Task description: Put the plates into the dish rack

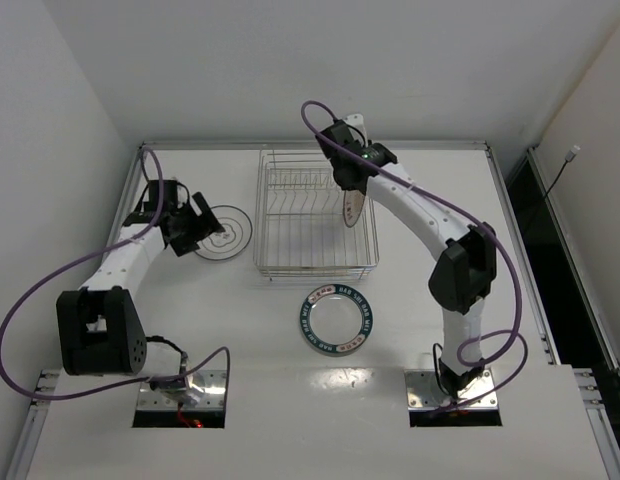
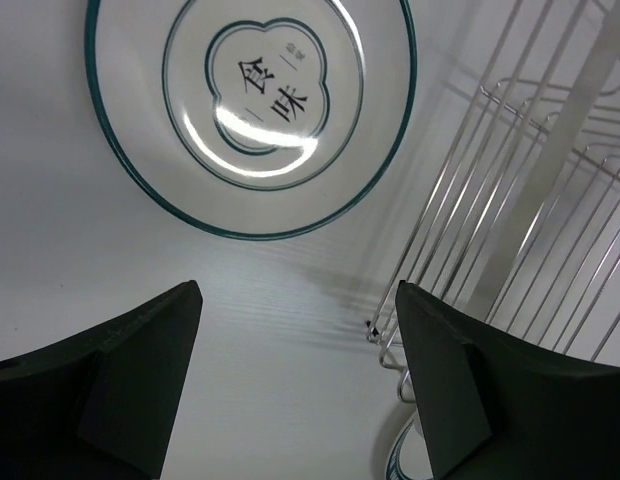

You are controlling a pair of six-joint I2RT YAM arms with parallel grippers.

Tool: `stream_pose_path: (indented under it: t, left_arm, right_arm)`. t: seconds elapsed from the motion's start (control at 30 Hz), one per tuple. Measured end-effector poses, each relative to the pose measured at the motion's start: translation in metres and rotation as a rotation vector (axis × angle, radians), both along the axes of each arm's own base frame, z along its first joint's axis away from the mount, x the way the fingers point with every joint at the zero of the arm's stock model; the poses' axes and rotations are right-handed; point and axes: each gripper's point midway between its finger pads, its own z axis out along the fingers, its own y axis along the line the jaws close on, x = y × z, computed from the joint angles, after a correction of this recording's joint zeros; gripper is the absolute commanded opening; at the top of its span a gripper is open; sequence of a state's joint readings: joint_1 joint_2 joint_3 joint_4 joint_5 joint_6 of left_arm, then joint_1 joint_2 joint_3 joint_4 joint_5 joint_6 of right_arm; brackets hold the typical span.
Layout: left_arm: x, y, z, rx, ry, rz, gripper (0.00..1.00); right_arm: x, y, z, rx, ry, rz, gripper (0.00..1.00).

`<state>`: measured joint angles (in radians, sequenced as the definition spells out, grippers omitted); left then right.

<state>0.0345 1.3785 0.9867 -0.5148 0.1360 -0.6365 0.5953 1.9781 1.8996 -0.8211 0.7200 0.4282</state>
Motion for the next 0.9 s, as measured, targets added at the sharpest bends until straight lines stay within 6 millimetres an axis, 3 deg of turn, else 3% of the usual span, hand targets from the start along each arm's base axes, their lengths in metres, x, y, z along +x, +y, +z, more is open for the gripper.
stream_pose_path:
  t: [0.07, 0.2, 0.37, 0.5, 0.6, 0.73, 0.9]
  left_arm:
    - [0.004, 0.007, -0.004, -0.021, 0.006, 0.02, 0.76]
    - [0.011, 0.02, -0.018, -0.077, 0.022, 0.065, 0.78]
    - [0.017, 0.031, -0.04, -0.152, 0.058, 0.108, 0.78]
    - [0.024, 0.035, -0.058, -0.212, 0.079, 0.114, 0.78]
    - [0.027, 0.036, -0.078, -0.251, 0.111, 0.125, 0.76]
    - [0.024, 0.036, -0.092, -0.296, 0.131, 0.139, 0.75]
    - [0.027, 0.037, -0.091, -0.312, 0.118, 0.153, 0.74]
  right_arm:
    - [-0.001, -0.002, 0.001, 0.003, 0.011, 0.006, 0.41]
    - [-0.004, -0.012, 0.016, 0.013, -0.002, 0.002, 0.43]
    - [-0.02, -0.026, 0.069, 0.058, -0.093, 0.002, 0.43]
    - [-0.06, -0.045, 0.112, 0.137, -0.178, 0.033, 0.46]
    - [-0.1, -0.061, 0.13, 0.213, -0.223, 0.066, 0.46]
    - [-0.127, -0.071, 0.125, 0.255, -0.223, 0.078, 0.46]
    - [-0.14, -0.075, 0.094, 0.237, -0.144, 0.08, 0.46]
